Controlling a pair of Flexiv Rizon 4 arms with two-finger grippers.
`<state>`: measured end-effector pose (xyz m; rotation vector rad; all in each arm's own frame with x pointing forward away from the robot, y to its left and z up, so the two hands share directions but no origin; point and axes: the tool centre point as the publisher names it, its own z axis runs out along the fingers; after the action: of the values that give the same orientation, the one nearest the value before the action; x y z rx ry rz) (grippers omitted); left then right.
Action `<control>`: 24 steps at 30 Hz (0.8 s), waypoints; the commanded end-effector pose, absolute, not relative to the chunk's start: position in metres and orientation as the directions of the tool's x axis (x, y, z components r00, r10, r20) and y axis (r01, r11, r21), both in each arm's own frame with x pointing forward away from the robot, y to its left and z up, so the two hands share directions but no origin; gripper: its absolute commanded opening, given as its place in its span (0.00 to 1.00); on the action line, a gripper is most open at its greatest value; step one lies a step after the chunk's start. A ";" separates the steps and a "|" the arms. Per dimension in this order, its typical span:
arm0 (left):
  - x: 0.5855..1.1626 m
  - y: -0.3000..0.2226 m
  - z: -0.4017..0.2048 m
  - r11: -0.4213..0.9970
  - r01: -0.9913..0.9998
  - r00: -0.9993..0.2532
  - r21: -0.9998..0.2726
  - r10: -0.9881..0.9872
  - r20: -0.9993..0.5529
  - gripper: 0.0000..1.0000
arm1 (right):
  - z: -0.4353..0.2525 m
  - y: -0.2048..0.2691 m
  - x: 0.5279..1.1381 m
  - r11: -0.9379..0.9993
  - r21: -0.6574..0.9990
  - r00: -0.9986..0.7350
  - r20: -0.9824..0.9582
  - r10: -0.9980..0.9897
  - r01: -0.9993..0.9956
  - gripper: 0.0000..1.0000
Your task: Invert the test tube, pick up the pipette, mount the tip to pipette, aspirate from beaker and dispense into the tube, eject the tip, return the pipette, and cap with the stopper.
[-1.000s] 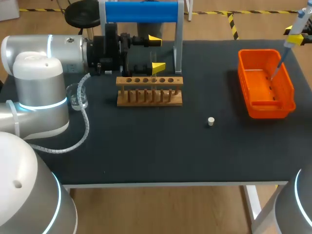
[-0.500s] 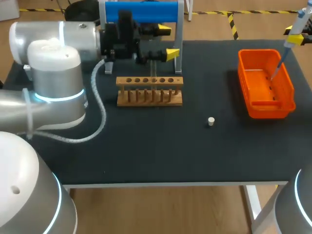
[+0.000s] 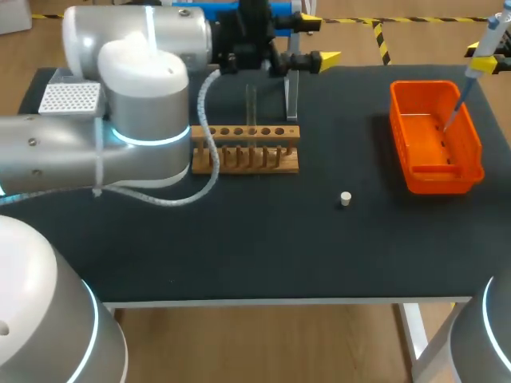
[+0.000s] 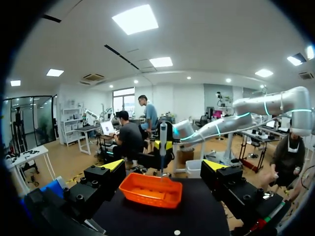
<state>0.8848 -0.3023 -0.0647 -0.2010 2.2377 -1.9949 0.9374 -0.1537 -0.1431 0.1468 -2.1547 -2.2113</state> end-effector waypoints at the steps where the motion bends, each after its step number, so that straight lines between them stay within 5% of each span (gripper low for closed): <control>1: 0.897 -0.338 -0.064 0.121 -0.012 -0.982 -0.993 -0.189 -0.011 1.00 | -0.144 -0.156 0.940 -0.024 0.999 -0.993 -0.034 -0.111 -0.031 0.00; 24: 0.920 -0.394 -0.056 0.129 -0.019 -0.985 -0.991 -0.172 -0.004 1.00 | -0.147 -0.164 0.944 -0.003 1.000 -0.995 -0.031 -0.097 -0.031 0.00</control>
<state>0.9154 -0.3831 -0.0558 -0.1906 2.2750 -1.9882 0.9420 -0.1618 -0.1465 0.1384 -2.1882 -2.1880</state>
